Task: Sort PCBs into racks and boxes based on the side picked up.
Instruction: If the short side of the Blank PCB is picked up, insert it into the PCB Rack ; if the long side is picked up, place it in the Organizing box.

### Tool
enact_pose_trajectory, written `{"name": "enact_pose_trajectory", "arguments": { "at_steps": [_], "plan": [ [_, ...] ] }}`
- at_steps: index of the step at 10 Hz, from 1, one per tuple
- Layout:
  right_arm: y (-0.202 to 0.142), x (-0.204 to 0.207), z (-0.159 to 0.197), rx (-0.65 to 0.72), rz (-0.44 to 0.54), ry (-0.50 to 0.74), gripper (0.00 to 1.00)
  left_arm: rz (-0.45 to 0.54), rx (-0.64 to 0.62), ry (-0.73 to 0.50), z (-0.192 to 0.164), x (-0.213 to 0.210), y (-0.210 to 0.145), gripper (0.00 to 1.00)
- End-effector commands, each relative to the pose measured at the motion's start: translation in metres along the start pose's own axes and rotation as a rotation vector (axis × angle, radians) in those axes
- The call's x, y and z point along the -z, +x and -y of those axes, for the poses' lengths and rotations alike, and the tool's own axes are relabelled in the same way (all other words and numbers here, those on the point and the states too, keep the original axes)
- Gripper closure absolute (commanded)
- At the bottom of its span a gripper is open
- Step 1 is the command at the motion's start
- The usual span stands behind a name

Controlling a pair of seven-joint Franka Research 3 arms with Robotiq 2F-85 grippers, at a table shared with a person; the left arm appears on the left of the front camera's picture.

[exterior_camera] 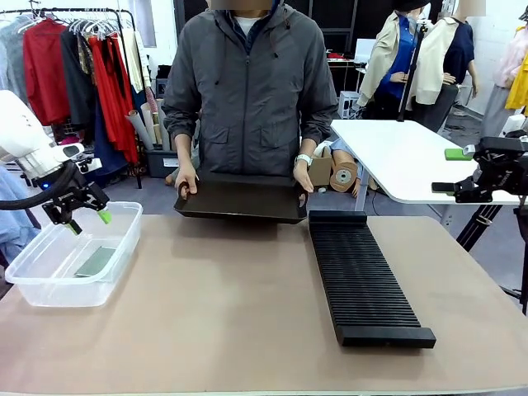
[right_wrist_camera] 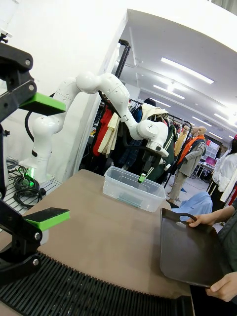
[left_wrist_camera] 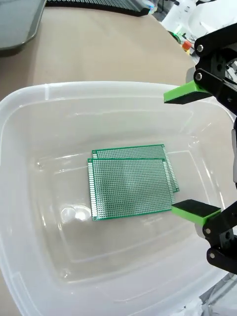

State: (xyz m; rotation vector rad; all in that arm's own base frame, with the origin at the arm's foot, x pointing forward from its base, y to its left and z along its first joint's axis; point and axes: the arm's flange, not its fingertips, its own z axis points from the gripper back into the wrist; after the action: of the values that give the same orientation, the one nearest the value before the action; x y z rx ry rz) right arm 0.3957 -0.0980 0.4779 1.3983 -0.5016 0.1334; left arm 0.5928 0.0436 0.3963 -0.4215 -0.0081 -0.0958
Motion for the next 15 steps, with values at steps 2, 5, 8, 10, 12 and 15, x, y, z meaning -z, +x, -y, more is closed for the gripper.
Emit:
{"name": "enact_pose_trajectory", "arguments": {
  "at_steps": [2,5,8,10,12,15],
  "plan": [
    [0.000,-0.001,-0.002,-0.009,-0.001,0.008,0.00,0.003,0.006,0.010,0.002,0.002,-0.001,0.00],
    [0.000,-0.001,-0.002,-0.009,-0.001,0.008,0.00,0.022,0.008,-0.025,0.004,0.000,-0.002,0.00],
    [0.000,-0.001,-0.002,-0.009,-0.001,0.008,0.00,0.047,0.009,-0.084,0.004,-0.012,-0.002,0.00],
    [0.000,-0.001,-0.002,-0.009,-0.001,0.008,0.00,0.066,0.019,-0.142,0.005,-0.015,-0.005,0.00],
    [0.000,-0.001,-0.002,-0.009,-0.001,0.008,0.00,0.094,0.041,-0.278,0.008,-0.026,-0.009,0.00],
    [0.000,-0.001,-0.002,-0.009,-0.001,0.008,0.00,0.216,0.093,-0.646,0.016,-0.047,-0.015,0.00]
  ]
}}
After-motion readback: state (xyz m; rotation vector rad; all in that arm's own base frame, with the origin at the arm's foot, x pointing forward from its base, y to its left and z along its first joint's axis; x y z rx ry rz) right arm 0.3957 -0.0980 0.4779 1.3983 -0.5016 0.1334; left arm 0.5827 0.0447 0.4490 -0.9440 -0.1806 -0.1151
